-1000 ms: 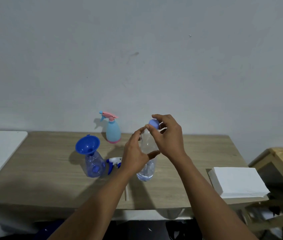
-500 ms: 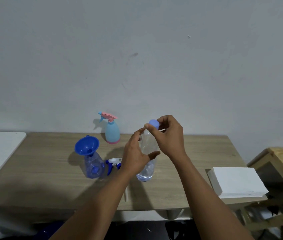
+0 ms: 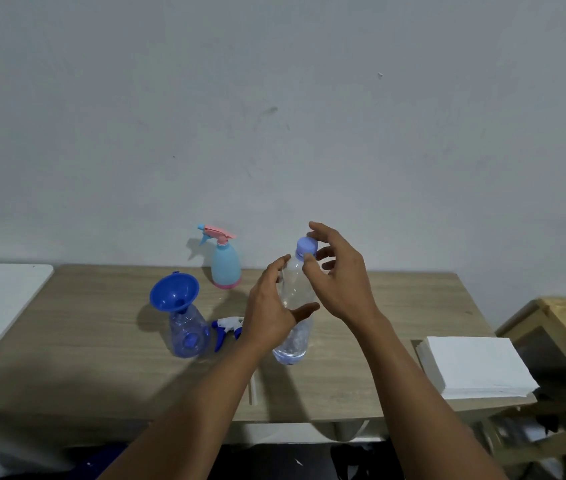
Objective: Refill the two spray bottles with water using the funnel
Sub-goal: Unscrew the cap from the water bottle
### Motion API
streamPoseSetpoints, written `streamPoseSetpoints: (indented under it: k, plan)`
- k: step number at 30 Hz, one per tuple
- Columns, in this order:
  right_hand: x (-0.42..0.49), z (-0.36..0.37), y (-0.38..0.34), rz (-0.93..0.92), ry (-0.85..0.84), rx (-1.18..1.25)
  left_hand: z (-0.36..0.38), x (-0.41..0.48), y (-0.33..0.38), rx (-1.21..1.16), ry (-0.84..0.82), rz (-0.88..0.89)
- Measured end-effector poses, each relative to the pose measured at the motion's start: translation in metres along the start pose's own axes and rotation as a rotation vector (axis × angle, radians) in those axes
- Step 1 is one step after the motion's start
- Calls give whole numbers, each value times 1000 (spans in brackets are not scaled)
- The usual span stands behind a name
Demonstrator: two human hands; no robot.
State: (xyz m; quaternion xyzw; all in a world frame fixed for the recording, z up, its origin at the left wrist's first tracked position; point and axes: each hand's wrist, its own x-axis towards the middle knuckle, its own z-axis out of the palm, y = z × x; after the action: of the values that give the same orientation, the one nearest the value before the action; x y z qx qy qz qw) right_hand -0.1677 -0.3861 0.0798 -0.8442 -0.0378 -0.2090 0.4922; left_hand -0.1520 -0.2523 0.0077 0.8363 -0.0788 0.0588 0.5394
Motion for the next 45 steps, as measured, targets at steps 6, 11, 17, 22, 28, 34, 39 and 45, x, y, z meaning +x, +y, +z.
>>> streamPoseSetpoints:
  k: [6, 11, 17, 22, 28, 34, 39, 45]
  plan:
    - [3, -4, -8, 7, 20, -62, 2, -1, 1, 13, -6, 4]
    - [8, -15, -2, 77, 181, 99, 2, -1, -2, 2, 2, 45]
    - [-47, 6, 109, 507, 185, 21, 2, -2, -6, -13, 18, 93]
    - [-112, 34, 164, 718, -51, -61, 2, -1, -8, -28, 11, 89]
    - [-135, 48, 192, 703, -228, -239, 1, -2, -7, -30, 3, 75]
    - [-134, 43, 186, 662, -257, -252, 0, -2, -6, -13, 0, 65]
    - [-112, 38, 156, 499, -163, -124, -1, -2, -4, -13, 0, 67]
    - [-70, 53, 107, 311, -154, 139, 0, -1, -3, -7, 3, 72]
